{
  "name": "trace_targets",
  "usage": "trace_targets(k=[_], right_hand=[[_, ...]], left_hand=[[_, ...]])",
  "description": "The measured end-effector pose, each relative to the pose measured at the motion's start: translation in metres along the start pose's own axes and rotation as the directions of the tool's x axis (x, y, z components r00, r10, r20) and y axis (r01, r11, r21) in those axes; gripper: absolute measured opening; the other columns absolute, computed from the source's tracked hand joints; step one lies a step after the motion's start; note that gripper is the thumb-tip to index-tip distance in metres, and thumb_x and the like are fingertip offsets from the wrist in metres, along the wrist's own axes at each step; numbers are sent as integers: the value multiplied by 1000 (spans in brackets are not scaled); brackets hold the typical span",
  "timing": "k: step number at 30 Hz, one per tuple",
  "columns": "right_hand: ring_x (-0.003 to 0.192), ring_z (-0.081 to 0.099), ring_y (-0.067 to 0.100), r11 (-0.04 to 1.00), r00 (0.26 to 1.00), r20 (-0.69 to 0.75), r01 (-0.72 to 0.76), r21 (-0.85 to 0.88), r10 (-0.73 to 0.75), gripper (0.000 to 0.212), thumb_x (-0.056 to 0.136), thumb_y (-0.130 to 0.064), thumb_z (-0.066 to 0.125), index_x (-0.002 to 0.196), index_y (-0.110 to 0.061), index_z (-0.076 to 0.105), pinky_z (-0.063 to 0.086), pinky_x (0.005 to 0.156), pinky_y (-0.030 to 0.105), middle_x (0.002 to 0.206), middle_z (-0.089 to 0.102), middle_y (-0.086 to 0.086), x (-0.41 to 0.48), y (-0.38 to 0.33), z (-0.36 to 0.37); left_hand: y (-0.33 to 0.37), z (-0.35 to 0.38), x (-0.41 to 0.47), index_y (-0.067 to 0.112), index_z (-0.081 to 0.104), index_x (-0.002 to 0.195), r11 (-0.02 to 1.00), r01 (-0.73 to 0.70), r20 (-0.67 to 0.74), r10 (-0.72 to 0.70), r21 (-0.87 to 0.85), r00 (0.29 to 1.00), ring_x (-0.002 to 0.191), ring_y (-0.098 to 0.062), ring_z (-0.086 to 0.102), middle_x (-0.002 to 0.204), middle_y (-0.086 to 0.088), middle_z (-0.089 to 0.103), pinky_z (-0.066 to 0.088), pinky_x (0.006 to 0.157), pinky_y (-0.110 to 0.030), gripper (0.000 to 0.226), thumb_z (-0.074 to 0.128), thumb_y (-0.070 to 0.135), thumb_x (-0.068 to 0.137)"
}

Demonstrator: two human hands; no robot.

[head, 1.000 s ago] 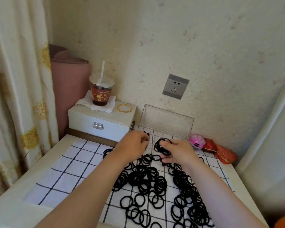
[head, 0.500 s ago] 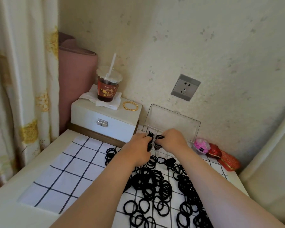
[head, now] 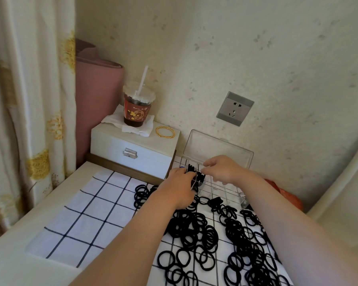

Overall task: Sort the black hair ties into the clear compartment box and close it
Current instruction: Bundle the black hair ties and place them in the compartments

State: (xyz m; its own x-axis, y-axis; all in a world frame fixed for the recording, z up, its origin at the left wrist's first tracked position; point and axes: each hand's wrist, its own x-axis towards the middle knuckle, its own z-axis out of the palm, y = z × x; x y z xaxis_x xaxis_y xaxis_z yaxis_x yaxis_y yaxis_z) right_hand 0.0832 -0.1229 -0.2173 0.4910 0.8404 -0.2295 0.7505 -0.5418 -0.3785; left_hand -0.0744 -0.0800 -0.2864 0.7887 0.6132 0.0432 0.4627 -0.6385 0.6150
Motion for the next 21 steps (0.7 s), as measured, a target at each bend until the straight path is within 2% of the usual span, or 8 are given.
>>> trace_targets(k=[3, 6, 8, 10, 12, 15, 18, 21], right_hand=[[133, 50, 24, 973, 984, -92, 133, -187, -152, 38, 94, -18, 52, 129, -19, 67, 38, 108, 33, 141, 58, 4, -7, 8, 11], [148, 23, 27, 889, 986, 16, 157, -431, -166, 42, 97, -27, 41, 134, -30, 63, 19, 118, 45, 160, 34, 3, -4, 14, 27], [152, 10, 26, 873, 988, 71, 152, -464, -135, 46, 99, -29, 40, 142, -31, 54, 10, 121, 48, 165, 19, 3, 0, 16, 34], [152, 12, 26, 917, 986, 8, 160, -365, -168, 47, 96, -23, 47, 142, -29, 53, 12, 122, 48, 165, 22, 3, 1, 18, 33], [146, 29, 24, 955, 969, -136, 168, -244, -205, 46, 93, -16, 50, 138, -24, 58, 22, 120, 46, 157, 38, 3, 1, 23, 28], [127, 54, 22, 922, 905, -274, 238, -305, -324, 40, 90, -12, 50, 124, -19, 69, 37, 110, 41, 135, 63, 0, -4, 31, 25], [113, 58, 19, 816, 873, -162, 343, -466, -459, 38, 88, -19, 45, 112, -24, 73, 34, 105, 37, 113, 71, -6, -8, 35, 35], [116, 52, 15, 750, 906, -47, 319, -580, -422, 45, 82, -31, 31, 99, -24, 72, 23, 107, 38, 104, 69, -9, -1, 34, 46]], left_hand=[[1, 1, 0, 18, 24, 154, 1000, 6, -2, -6, 12, 1000, 149, -20, 7, 160, -3, 20, 25, 118, -40, 64, 53, 26, 97], [-1, 2, 1, 19, 25, 154, 999, 12, 0, -12, 32, 1000, 150, -21, 7, 161, -3, 19, 25, 119, -41, 64, 54, 28, 97], [-2, 2, 1, 20, 25, 154, 999, 13, 6, -13, 40, 1000, 150, -20, 6, 162, -3, 17, 25, 120, -41, 65, 54, 29, 97], [-2, 1, 0, 20, 26, 154, 999, 9, 8, -10, 40, 1000, 150, -21, 7, 162, -3, 17, 25, 120, -41, 64, 54, 29, 97], [-1, 1, 0, 21, 25, 154, 999, 9, 5, -9, 40, 1000, 150, -21, 6, 163, -3, 16, 24, 119, -42, 64, 53, 29, 97], [-1, 2, 2, 21, 25, 154, 999, 12, -2, -12, 50, 1000, 150, -21, 5, 163, -3, 16, 24, 119, -41, 64, 53, 30, 98], [1, 5, 3, 20, 27, 153, 997, 6, 3, -6, 73, 1000, 149, -22, 7, 160, -5, 21, 27, 117, -41, 61, 51, 30, 98], [2, 5, 3, 20, 31, 151, 997, 0, -2, 1, 74, 1000, 148, -23, 9, 158, -5, 24, 29, 116, -40, 58, 51, 28, 97]])
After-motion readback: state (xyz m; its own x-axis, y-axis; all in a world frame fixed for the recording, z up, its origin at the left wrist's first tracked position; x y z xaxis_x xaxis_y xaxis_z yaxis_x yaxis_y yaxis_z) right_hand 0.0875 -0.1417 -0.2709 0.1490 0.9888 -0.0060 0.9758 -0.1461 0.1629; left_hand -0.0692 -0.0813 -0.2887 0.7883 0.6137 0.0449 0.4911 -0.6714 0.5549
